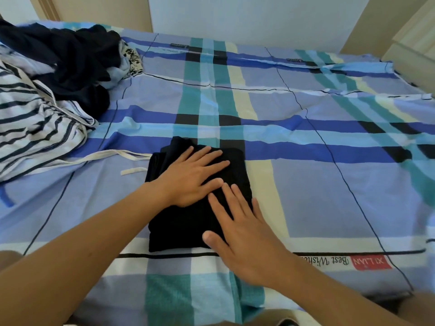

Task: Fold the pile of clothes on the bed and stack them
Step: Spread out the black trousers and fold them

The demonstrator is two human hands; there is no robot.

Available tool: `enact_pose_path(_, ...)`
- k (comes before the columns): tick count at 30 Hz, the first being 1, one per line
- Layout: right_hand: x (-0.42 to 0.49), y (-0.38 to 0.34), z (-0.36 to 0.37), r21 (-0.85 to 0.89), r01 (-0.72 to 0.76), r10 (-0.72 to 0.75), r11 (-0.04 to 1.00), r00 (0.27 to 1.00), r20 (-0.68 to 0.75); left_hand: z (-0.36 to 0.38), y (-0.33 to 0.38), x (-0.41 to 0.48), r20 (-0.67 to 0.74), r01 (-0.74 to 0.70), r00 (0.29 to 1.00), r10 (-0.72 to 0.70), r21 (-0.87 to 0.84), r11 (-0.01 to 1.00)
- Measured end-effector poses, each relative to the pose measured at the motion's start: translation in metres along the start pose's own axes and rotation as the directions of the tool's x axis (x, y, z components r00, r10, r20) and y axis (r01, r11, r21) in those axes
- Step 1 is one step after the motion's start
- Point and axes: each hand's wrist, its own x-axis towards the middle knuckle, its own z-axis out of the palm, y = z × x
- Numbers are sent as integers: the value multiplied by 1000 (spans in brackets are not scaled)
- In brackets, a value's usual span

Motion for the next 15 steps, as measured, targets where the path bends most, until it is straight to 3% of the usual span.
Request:
enact_pose_path(6,-20,0,-33,190,10,-59,982,966,253,5,-5,6,-11,127,992,-126,37,991)
enact_pose_path(7,-21,1,-41,282,-30,-35,959,974,222,5,-5,6,-22,149,989,-148,50,988)
enact_pose_path(9,-18,6,-54,444,-89,88,891,996,22,3,-8,6,-56,210,977,-207,62,976)
enact_pose_path(11,-10,16,-57,489,-152,245,859,960,-132,1,-12,5,-67,277,960,-273,70,958)
enact_pose_path(13,1,27,-53,564,-268,351,781,935,-43,0,-16,3,-62,323,946,-320,63,944)
enact_pose_path(15,11,34,-44,686,-346,387,640,916,101,0,-17,3,-58,340,940,-337,51,939)
